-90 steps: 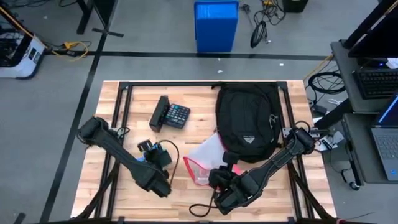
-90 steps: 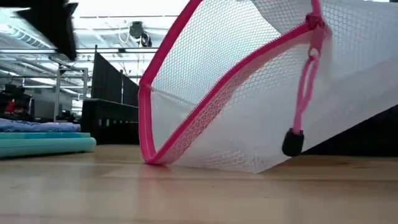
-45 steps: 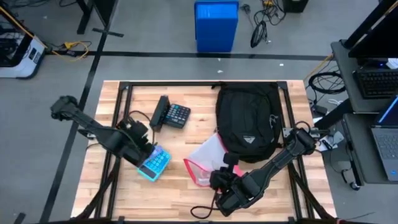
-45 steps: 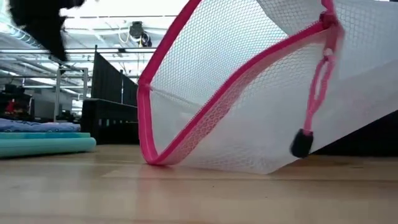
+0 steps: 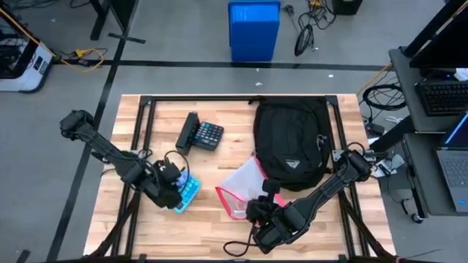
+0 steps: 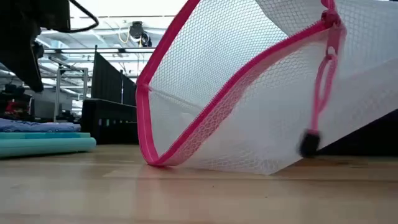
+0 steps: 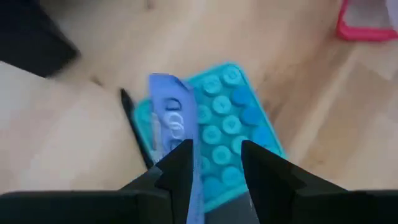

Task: Unpack backpack
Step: Put the violet chocolate bar into the white zip bag

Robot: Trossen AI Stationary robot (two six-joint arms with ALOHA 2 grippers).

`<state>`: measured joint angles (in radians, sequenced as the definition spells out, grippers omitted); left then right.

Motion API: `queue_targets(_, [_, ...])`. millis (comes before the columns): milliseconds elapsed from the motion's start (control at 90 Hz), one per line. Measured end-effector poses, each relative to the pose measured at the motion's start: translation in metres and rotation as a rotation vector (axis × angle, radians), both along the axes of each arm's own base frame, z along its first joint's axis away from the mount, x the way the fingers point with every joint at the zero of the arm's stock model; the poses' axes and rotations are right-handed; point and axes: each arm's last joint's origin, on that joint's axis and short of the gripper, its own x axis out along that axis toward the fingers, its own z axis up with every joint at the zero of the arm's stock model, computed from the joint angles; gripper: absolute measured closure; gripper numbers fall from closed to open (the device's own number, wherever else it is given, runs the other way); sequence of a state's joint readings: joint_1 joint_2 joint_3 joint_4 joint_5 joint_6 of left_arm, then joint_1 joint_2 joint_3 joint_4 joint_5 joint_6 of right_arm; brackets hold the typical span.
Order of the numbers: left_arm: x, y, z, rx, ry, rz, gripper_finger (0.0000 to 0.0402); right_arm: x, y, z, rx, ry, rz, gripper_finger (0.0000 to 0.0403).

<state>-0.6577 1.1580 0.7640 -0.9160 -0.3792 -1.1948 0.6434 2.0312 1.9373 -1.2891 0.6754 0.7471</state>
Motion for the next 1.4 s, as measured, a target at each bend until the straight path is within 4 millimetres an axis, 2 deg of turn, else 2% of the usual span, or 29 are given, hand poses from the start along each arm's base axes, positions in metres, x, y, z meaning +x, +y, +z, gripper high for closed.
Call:
queue_targets(156, [-0.002, 0.0, 0.0, 0.013, 0.015, -0.006, 0.0255, 0.0, 0.0, 0.0, 0.001, -0.004, -0.001, 0.0403])
queue_targets(289, [-0.002, 0.0, -0.002, 0.028, 0.021, -0.03, 0.0202, 0.001, 0.0, 0.0, 0.001, -0.004, -0.002, 0.0403])
queue_targets(467, [-0.004, 0.002, -0.021, 0.076, 0.096, -0.03, 0.0133, 0.001, 0.0, 0.0, 0.002, -0.004, -0.002, 0.0403])
queue_targets(611, [-0.004, 0.001, -0.033, 0.106, 0.144, -0.03, 0.0107, 0.001, 0.0, 0.0, 0.002, -0.004, -0.002, 0.0403])
queue_targets(822, [0.001, -0.003, -0.037, 0.088, 0.125, -0.03, 0.0104, 0.001, 0.0, 0.0, 0.001, -0.004, -0.001, 0.0403])
queue_targets(1033, [-0.004, 0.002, -0.056, 0.126, 0.183, 0.006, 0.0104, 0.001, 0.0, 0.0, 0.002, -0.005, -0.002, 0.0403])
queue_targets(1189, [-0.003, 0.002, -0.059, 0.131, 0.183, 0.024, 0.0106, 0.001, 0.0, 0.0, 0.003, -0.006, -0.002, 0.0403])
queue_targets(1289, [-0.002, 0.001, -0.059, 0.123, 0.172, 0.018, 0.0124, 0.001, 0.0, 0.0, 0.003, -0.006, -0.002, 0.0403])
queue_targets(1400, [-0.001, 0.0, -0.059, 0.12, 0.17, -0.002, 0.0166, 0.001, 0.0, 0.0, 0.003, -0.006, -0.002, 0.0403])
